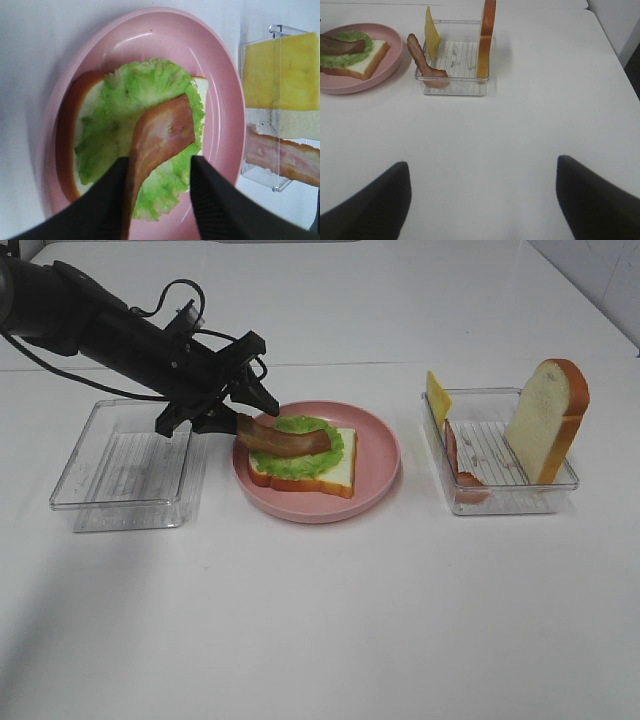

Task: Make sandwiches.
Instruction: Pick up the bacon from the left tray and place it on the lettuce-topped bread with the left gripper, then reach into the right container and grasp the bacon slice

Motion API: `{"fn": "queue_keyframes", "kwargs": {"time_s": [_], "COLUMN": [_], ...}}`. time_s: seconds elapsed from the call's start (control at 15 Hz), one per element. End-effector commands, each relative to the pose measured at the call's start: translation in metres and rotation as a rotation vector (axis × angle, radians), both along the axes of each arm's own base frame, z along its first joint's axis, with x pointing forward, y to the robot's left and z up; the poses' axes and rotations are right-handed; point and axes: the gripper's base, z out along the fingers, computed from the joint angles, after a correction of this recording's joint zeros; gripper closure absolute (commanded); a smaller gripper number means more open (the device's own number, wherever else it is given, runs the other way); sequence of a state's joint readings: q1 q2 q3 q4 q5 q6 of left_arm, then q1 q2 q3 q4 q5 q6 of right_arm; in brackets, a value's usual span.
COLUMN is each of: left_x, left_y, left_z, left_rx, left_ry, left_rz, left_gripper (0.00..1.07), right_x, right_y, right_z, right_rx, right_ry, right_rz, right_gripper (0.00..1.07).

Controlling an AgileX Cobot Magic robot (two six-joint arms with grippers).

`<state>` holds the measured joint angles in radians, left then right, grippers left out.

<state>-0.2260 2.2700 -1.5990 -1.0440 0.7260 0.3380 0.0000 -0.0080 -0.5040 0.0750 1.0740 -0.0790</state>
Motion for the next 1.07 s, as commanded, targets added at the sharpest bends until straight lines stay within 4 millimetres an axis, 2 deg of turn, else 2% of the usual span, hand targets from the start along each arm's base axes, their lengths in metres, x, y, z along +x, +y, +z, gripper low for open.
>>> {"fn": "queue_keyframes", "kwargs": {"time_s": [0.07, 0.2, 0.27, 0.33, 0.47, 0.53, 0.67, 0.87, 1.07], "left_x": [0.0, 0.0, 0.0, -0.004, -0.008, -0.016, -0.032, -0.075, -0.115], "left_y": [-0.002, 0.0, 0.003, 0.007, 0.011, 0.015, 0.022, 0.043, 0.064], "left_z": [0.015, 0.035, 0.046, 0.067, 0.086, 0.111, 0.145, 0.202, 0.239], "left_rx": [-0.008, 0.015, 0.053, 0.104, 0.146, 0.182, 0.242, 0.401, 0.541], "left_ry": [-0.035, -0.099, -0.147, -0.216, -0.272, -0.311, -0.346, -0.349, -0.301], "left_rz": [-0.002, -0.003, -0.008, -0.033, -0.053, -0.061, -0.09, -0.126, -0.11], "left_gripper": [0.34, 0.3, 0.3, 0.3, 0.3, 0.3, 0.3, 0.3, 0.3], "right_x": [-0.001, -0.001, -0.001, -0.001, -0.001, -0.001, -0.001, -0.001, -0.001], "right_y": [0.0, 0.0, 0.0, 0.0, 0.0, 0.0, 0.0, 0.0, 0.0], "right_z": [0.001, 0.001, 0.001, 0.001, 0.001, 0.001, 0.001, 0.001, 0.001], "right_rx": [0.008, 0.008, 0.008, 0.008, 0.008, 0.008, 0.008, 0.008, 0.008], "right_ry": [-0.024, -0.024, -0.024, -0.024, -0.024, -0.024, -0.024, -0.024, -0.024], "right_rz": [-0.003, -0.003, -0.003, -0.003, -0.003, -0.003, -0.003, -0.003, -0.003], "right_gripper": [0.32, 0.32, 0.32, 0.32, 0.32, 0.32, 0.32, 0.32, 0.32]}}
